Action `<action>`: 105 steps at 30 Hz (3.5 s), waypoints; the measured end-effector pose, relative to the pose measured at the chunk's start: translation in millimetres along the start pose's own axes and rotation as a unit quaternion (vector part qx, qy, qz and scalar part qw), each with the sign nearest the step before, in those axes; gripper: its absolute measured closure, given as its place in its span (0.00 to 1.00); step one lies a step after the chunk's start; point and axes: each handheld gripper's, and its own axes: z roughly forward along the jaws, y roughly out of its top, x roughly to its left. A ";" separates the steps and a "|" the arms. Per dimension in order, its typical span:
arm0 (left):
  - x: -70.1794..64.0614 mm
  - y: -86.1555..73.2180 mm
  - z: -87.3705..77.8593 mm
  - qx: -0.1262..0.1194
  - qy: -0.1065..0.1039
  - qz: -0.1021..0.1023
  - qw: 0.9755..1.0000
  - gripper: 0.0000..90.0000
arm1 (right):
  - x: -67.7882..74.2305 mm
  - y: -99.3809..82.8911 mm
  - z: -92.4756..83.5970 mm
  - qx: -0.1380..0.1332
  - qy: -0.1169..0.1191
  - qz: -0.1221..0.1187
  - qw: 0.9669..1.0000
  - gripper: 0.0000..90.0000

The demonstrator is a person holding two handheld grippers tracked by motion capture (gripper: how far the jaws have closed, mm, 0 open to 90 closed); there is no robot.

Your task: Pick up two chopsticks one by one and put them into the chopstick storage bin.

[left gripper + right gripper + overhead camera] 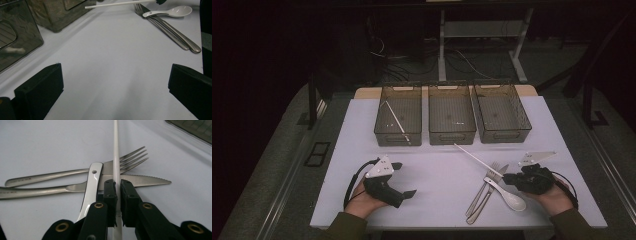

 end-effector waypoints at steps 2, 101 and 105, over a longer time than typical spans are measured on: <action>0.0 -0.1 0.1 -0.002 0.000 -0.003 1.000 0.00 | -0.9 0.6 -3.2 -0.003 0.003 0.002 1.000 0.93; -1.2 0.9 -0.5 -0.014 -0.004 -0.004 1.000 0.00 | 40.3 250.4 94.4 -0.018 0.003 0.003 1.000 0.93; -1.1 1.0 -0.6 -0.015 -0.005 -0.002 1.000 0.00 | 44.1 262.9 110.4 -0.009 0.002 0.005 1.000 0.93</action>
